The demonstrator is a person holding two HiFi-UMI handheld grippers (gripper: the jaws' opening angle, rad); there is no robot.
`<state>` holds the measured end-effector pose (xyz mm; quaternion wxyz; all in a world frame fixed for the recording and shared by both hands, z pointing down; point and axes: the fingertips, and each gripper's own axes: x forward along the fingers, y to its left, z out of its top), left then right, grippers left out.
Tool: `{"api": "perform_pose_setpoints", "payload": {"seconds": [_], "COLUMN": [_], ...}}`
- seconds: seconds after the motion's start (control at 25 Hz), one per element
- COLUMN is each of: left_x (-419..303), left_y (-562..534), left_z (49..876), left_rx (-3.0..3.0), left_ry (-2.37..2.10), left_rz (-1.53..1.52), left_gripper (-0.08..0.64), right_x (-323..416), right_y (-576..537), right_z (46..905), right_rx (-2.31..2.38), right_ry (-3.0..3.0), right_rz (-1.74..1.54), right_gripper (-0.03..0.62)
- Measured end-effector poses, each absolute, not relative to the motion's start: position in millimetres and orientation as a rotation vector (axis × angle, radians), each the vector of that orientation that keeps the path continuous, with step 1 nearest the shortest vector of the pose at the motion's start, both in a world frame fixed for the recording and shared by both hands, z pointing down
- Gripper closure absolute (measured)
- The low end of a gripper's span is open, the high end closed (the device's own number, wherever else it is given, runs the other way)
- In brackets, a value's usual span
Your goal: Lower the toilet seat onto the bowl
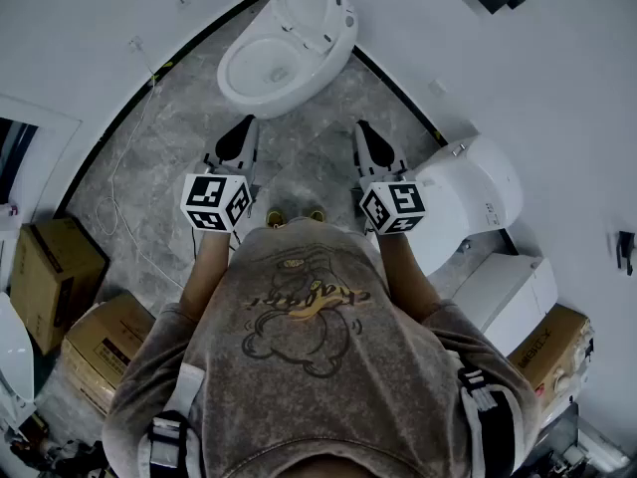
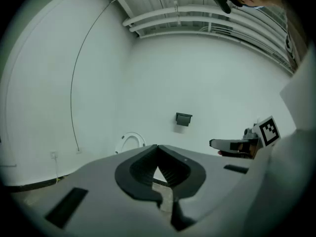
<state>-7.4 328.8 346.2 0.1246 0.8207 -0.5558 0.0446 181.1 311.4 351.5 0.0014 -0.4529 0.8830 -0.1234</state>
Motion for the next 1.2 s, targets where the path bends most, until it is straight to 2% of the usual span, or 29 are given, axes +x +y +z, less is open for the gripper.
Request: {"api": "perform_pose_setpoints", "payload": {"seconds": [0.64,1.2], "left_x": [9.1,-22.6], "left_y": [276.2,56.9], "left_z": [376.9,372.4], "left_rx": [2.330,2.451], "left_ry": [-1.661,-1.479], "left_rz": [0.109,0.166], "left_gripper": [0.551,0.551], "right_x": [205.0,158.2], "right_y": [255.1,58.3], "right_z": [386.6,385.5], "right_rx": [-1.386,-1.519], "right_ry": [2.796,2.733], "right_rz": [-0.436,-0.463], "right_gripper": [0.565,0.565]}}
